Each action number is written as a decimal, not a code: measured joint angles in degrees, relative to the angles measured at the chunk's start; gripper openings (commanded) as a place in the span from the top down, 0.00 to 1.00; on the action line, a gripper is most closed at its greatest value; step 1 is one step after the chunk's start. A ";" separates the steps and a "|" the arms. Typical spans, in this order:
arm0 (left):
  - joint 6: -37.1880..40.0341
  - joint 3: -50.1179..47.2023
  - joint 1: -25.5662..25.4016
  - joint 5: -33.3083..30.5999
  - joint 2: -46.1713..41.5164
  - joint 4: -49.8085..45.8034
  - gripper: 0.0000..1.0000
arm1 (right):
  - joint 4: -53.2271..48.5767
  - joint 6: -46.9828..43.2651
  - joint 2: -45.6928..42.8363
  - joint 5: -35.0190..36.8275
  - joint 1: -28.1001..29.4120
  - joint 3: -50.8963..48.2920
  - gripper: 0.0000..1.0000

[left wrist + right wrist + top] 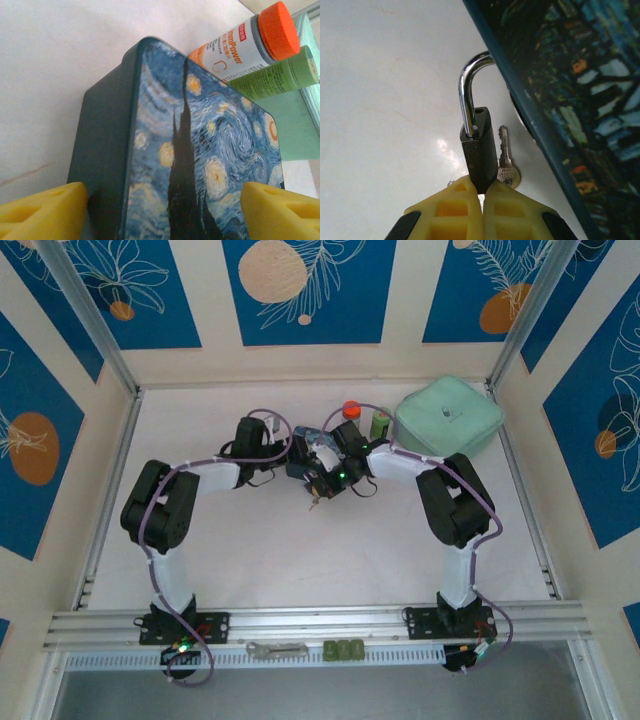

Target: Unlock a padlock with a key

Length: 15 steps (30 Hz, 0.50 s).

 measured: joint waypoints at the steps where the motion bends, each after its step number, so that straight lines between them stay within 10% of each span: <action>1: 0.04 -0.11 0.00 0.17 -0.02 0.13 0.33 | 0.28 -0.13 0.11 0.48 0.00 0.02 1.00; 5: -0.28 -0.92 -0.02 0.44 -0.02 0.92 0.48 | -0.15 -1.09 1.51 2.25 0.00 1.75 1.00; 15: -0.70 -2.16 0.26 0.44 -0.02 3.28 0.49 | -1.95 -3.13 2.56 1.20 -1.64 4.22 1.00</action>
